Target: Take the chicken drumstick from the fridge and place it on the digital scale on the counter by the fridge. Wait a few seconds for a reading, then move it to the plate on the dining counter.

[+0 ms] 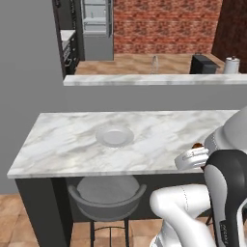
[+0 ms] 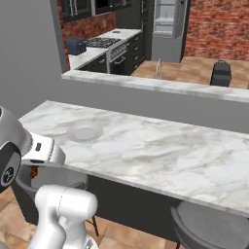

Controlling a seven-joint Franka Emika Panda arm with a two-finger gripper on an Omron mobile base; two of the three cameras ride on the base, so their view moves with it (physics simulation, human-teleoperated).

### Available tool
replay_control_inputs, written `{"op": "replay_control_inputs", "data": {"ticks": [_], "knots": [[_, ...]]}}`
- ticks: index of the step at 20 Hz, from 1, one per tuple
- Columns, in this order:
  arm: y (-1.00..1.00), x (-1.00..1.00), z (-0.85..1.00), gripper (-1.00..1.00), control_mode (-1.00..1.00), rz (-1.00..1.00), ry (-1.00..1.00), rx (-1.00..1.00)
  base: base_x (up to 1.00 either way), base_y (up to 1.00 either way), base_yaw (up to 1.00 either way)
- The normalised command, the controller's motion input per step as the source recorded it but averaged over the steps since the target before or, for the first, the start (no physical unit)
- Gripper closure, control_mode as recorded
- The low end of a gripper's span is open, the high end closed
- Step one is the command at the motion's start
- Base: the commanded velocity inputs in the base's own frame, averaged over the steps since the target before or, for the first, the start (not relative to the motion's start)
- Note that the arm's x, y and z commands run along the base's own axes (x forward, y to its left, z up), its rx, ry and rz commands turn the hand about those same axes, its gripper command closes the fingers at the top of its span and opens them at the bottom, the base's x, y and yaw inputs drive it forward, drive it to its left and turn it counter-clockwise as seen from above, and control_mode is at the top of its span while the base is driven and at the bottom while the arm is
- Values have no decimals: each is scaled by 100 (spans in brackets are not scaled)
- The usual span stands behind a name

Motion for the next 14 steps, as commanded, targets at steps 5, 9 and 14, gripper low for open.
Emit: {"op": "replay_control_inputs", "data": {"ticks": [5, 9, 14], "knots": [[0, 0, 0, 100, 100, 0, 0, 0, 75, 28, -6], [0, 0, 0, 100, 100, 0, 0, 0, 45, 12, -1], [0, 0, 0, 100, 100, 0, 0, 0, 0, 0, 0]]}}
